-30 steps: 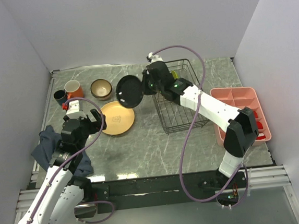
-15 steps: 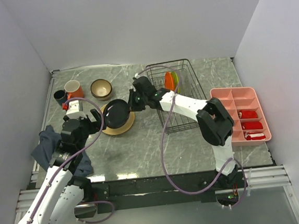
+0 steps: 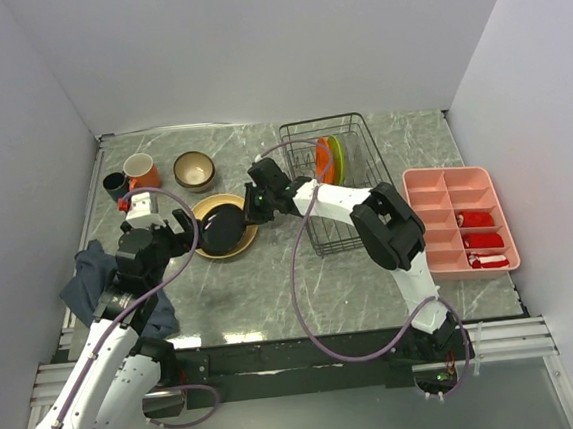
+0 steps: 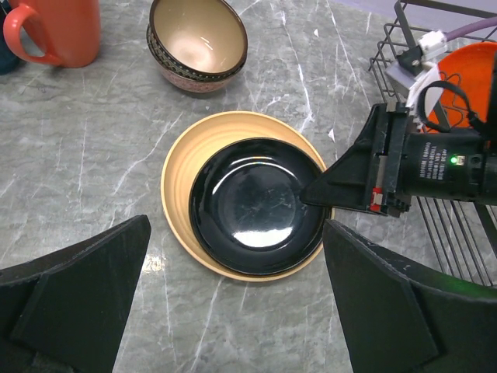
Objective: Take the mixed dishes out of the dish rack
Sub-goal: Place the plate at the center of the board.
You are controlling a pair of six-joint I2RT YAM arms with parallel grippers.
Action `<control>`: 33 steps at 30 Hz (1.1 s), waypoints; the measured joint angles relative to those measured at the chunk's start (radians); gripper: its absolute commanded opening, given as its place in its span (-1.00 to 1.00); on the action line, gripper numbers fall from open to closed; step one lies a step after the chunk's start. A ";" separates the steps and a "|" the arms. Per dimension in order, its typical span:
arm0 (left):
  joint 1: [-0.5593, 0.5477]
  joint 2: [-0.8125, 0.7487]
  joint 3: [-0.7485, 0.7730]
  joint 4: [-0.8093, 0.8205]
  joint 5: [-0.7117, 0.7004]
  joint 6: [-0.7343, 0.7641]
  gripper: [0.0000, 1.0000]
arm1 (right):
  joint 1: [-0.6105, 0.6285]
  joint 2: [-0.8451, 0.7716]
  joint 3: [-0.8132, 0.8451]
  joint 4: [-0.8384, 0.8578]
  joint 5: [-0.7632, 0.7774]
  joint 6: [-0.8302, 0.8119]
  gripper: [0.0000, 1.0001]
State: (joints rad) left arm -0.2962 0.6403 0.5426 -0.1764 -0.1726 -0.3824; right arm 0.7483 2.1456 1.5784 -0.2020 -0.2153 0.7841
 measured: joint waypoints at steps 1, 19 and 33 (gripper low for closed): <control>0.000 0.000 0.000 0.000 0.000 0.000 0.99 | 0.000 0.006 0.003 0.000 -0.003 0.002 -0.68; 0.000 -0.002 0.000 0.000 0.000 0.000 0.99 | 0.000 0.007 0.074 -0.096 0.068 -0.127 0.78; 0.000 -0.001 0.000 0.000 0.001 0.000 0.99 | -0.002 -0.217 0.128 -0.219 0.426 -0.404 0.79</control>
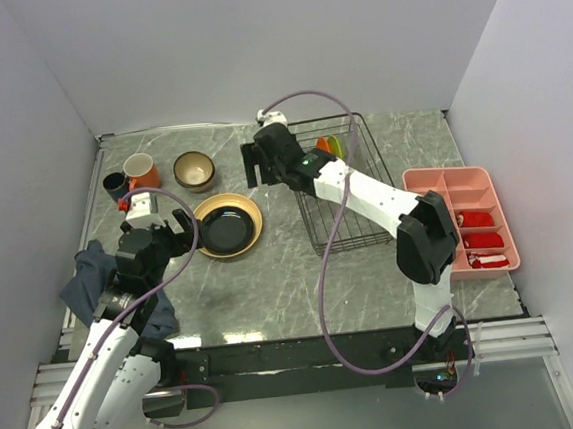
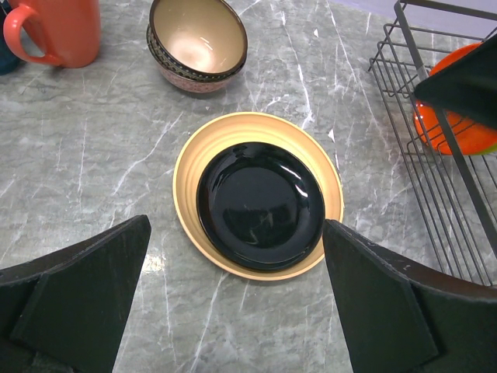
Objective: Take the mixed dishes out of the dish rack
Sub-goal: Place the plate at the center of the board, then pick up the plate from the dish rack.
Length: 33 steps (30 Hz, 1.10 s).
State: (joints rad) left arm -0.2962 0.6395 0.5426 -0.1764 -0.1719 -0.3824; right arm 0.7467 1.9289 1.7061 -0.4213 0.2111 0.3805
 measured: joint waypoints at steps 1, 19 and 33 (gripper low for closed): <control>0.000 0.000 0.000 0.000 0.000 0.000 0.99 | -0.003 -0.011 0.006 -0.002 0.031 -0.018 0.79; -0.002 0.006 0.000 0.000 0.000 0.000 0.99 | -0.203 -0.036 0.008 -0.066 0.291 -0.157 0.34; -0.002 0.006 0.000 0.000 0.002 0.000 0.99 | -0.220 0.038 0.008 -0.066 0.329 -0.163 0.01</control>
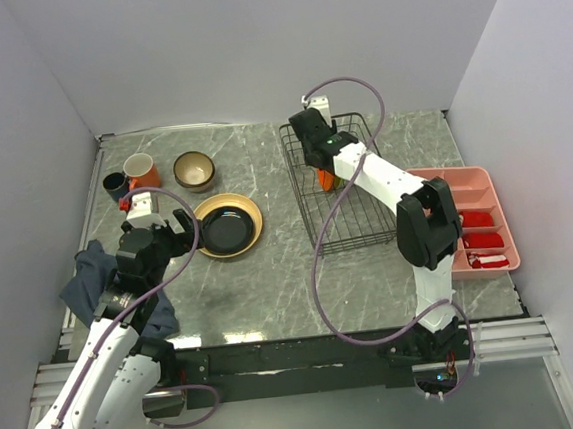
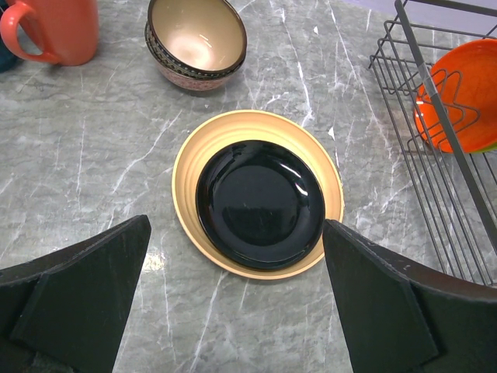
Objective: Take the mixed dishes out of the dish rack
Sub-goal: Pick up the plate from the dish rack.
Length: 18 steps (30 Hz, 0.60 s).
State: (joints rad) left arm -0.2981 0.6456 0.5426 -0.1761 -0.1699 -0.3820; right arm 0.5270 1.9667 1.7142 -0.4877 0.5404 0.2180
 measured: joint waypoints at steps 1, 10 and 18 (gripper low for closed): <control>0.000 0.000 0.000 0.000 0.000 0.000 0.99 | 0.000 0.006 0.000 0.000 0.005 0.000 -0.01; 0.000 0.000 0.000 0.000 0.001 0.000 0.99 | -0.003 0.036 0.000 0.000 0.056 -0.013 -0.31; 0.000 0.002 0.000 0.000 0.001 0.000 0.99 | -0.003 0.060 0.000 -0.007 0.144 -0.015 -0.76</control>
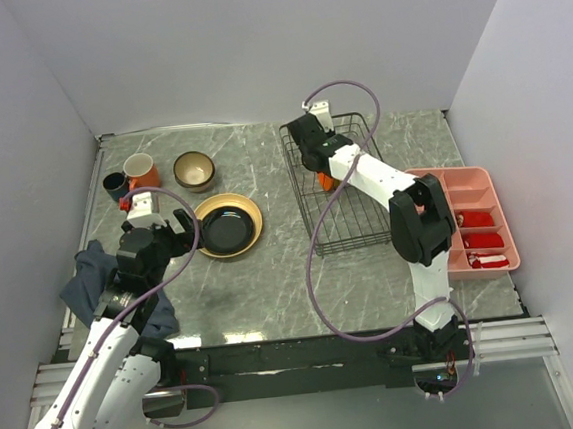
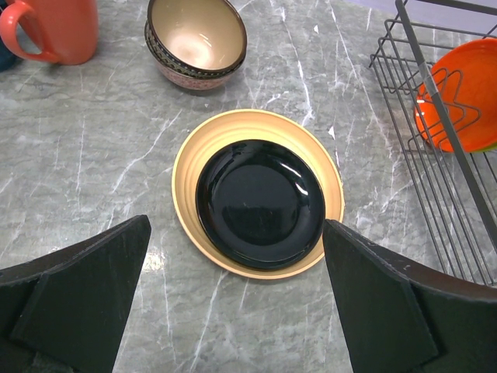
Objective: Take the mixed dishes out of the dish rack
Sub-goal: Pick up the plate from the dish rack.
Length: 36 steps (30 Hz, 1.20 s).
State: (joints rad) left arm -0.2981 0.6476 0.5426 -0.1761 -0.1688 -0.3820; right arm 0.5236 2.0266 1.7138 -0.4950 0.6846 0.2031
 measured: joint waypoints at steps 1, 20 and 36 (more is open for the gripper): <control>0.000 0.002 0.000 0.000 0.000 0.000 0.99 | 0.002 0.002 0.000 -0.001 0.013 -0.007 -0.81; -0.001 0.005 0.000 0.000 0.014 0.000 0.99 | 0.073 0.005 0.003 0.039 0.250 -0.179 -1.00; -0.005 0.019 0.000 0.000 0.014 0.000 0.99 | 0.109 -0.087 0.003 0.098 0.348 -0.321 -1.00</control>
State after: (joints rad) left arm -0.3027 0.6662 0.5426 -0.1764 -0.1547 -0.3824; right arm 0.6327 1.9392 1.7168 -0.3973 1.0321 -0.1181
